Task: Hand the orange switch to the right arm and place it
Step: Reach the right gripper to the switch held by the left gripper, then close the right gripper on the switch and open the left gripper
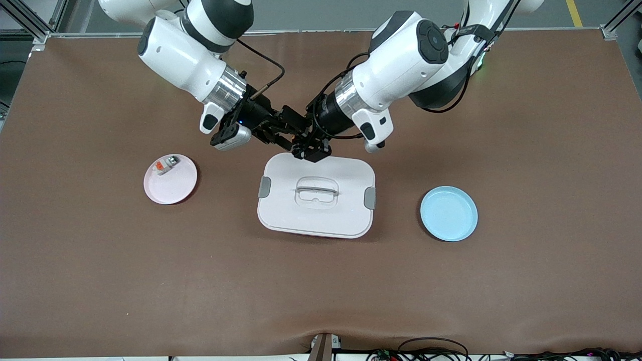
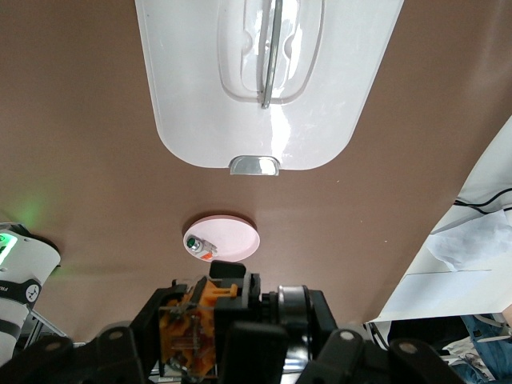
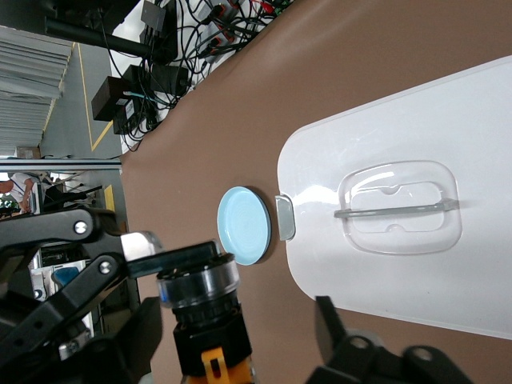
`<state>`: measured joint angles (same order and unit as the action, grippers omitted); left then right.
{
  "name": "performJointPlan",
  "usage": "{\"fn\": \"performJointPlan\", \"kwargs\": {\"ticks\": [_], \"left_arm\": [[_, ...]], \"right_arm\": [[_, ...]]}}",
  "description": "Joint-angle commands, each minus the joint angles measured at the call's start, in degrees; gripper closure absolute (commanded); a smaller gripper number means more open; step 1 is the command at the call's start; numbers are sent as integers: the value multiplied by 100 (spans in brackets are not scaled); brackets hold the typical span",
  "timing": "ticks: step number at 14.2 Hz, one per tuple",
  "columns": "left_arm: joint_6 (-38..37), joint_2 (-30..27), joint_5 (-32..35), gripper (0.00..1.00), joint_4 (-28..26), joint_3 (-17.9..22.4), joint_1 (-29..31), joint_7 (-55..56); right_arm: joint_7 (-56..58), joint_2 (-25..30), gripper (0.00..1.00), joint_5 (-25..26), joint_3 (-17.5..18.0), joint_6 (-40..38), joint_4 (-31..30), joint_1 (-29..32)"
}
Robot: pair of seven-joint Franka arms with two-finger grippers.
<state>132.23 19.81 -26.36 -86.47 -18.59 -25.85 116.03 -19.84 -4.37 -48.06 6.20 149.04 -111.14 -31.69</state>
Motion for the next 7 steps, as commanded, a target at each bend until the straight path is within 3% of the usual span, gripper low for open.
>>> {"fn": "performJointPlan", "kwargs": {"ticks": [1,2,7], "left_arm": [[5,-21,122,64,-10,-5,1,140],[5,-21,122,64,-10,-5,1,140],[5,-30,122,64,-10,-5,10,140]], "right_arm": [[-151,-56,65,-90,-66,2,145,-65],[-274,-56,100,-90,-57,-67,214,-65],[-873,-82,100,-28,-66,-112,391,-74]]}}
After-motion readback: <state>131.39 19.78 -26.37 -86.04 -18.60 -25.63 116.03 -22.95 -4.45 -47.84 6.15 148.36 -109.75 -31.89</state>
